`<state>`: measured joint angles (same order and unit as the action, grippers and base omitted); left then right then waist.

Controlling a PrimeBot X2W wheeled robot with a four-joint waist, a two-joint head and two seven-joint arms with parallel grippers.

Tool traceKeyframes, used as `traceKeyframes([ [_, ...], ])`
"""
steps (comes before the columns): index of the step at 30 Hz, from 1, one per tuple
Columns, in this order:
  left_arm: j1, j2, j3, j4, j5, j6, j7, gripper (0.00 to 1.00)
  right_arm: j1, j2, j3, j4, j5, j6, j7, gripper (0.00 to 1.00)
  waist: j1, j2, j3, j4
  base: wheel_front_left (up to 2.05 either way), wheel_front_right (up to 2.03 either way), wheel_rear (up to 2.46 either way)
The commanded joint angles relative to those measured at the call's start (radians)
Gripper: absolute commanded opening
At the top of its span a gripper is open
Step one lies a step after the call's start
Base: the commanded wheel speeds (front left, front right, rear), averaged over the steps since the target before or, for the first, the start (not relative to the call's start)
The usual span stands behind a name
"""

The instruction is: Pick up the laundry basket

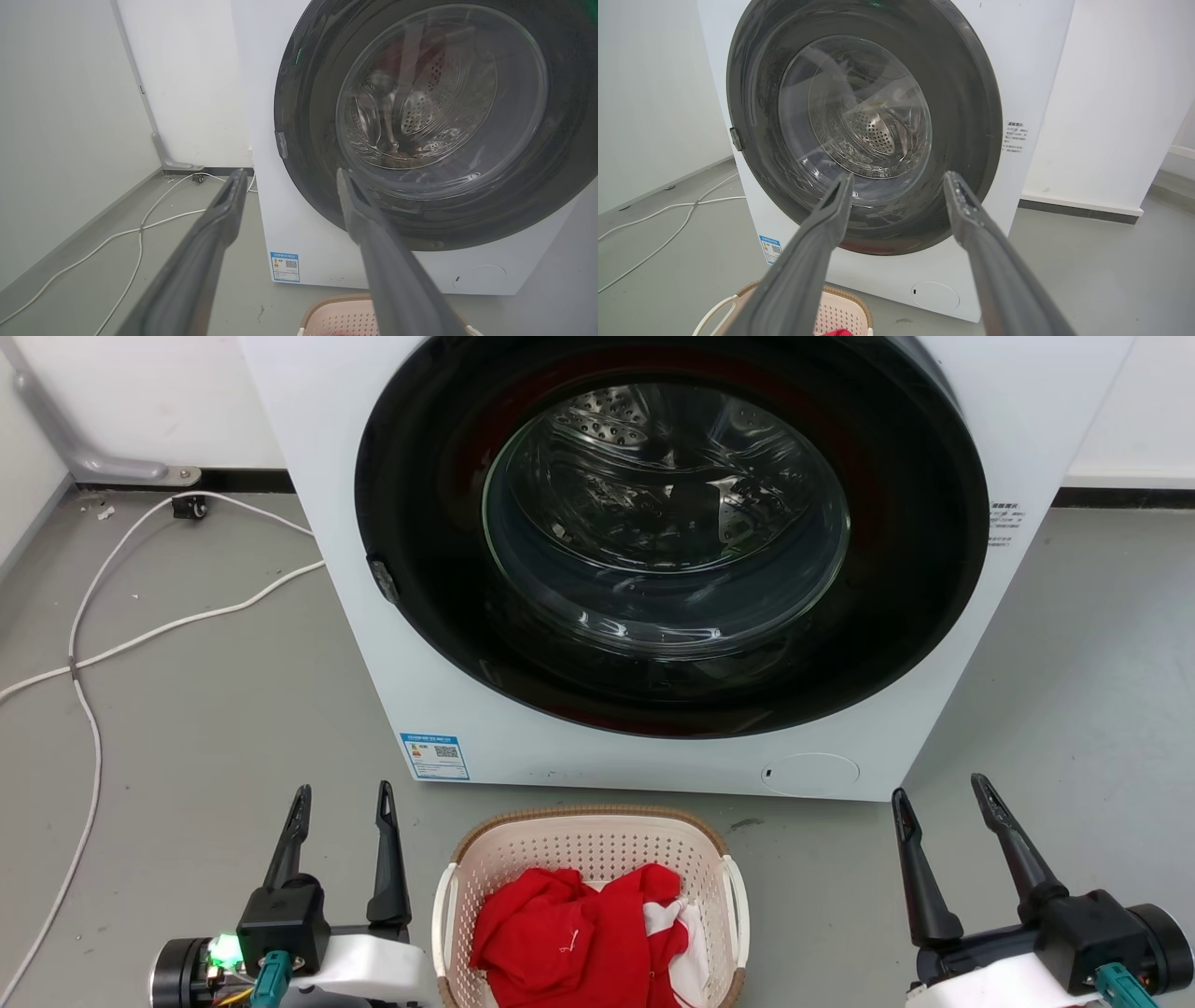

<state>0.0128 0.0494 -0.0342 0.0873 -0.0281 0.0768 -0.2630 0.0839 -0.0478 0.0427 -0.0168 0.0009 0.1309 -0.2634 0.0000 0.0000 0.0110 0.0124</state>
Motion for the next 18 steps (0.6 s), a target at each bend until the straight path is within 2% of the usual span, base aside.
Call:
traceKeyframes([
  [1, 0.0, 0.002, 0.0, -0.004, 0.0, 0.003, -0.003, 1.0, 0.014, -0.004, -0.002, 0.004, 0.006, 0.0, -0.002, 1.0, 0.0, 0.0, 0.0, 0.0, 0.0, 0.0, 0.0],
  [18, -0.02, 0.002, 0.004, -0.004, -0.009, 0.009, -0.003, 1.0, -0.001, -0.004, -0.004, 0.0, -0.002, 0.0, -0.002, 1.0, 0.0, 0.0, 0.024, 0.002, 0.0, 0.0, 0.0],
])
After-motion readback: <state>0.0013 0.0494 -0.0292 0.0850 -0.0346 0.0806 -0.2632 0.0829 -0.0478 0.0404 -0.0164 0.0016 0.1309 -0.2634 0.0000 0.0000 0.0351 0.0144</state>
